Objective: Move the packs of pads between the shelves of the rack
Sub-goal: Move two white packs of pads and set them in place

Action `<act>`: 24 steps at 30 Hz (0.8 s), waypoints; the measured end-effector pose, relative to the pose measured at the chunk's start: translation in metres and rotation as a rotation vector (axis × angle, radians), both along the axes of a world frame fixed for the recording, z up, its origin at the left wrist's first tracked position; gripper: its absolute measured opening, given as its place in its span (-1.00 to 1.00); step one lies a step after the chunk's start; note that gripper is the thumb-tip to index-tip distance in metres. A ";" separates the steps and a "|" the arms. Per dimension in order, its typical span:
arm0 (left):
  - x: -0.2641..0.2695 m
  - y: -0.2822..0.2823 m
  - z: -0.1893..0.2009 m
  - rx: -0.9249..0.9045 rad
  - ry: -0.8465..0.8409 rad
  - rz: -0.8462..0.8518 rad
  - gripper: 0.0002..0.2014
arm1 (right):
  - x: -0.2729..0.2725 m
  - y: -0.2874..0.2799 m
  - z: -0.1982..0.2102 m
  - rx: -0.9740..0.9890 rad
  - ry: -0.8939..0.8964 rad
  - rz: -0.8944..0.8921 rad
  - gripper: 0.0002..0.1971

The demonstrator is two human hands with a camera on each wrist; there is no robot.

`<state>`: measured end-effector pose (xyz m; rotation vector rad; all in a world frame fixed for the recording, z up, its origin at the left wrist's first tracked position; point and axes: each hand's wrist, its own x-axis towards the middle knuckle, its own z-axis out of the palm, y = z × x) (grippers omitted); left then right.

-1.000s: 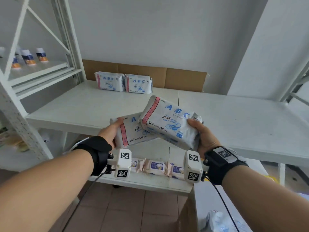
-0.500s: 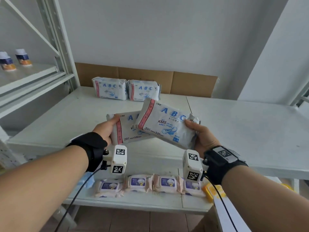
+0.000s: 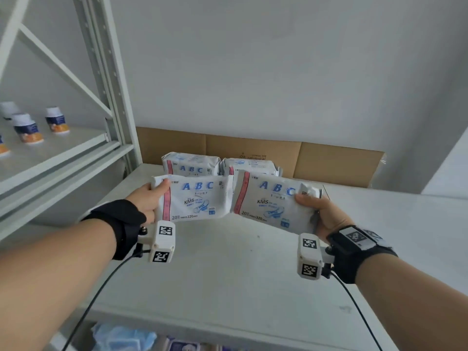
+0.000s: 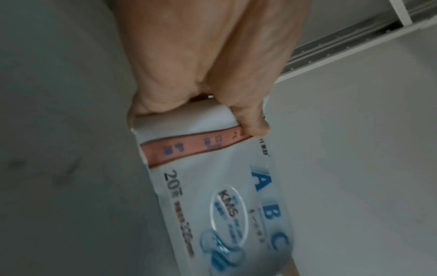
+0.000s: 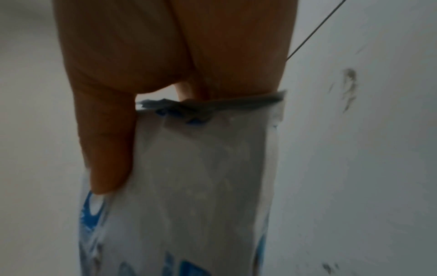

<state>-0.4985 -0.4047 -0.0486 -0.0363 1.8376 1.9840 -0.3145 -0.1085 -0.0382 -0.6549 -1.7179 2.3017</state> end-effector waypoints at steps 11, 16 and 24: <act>-0.098 -0.023 -0.010 -0.072 0.039 -0.163 -0.83 | -0.075 0.012 -0.031 0.086 -0.103 -0.135 -0.71; -0.120 -0.029 -0.023 0.013 0.011 -0.165 -0.63 | -0.092 0.011 -0.038 0.005 -0.082 -0.210 -0.42; -0.124 -0.026 -0.027 0.134 -0.055 -0.260 -0.51 | -0.103 0.015 -0.047 0.082 -0.216 -0.255 -0.30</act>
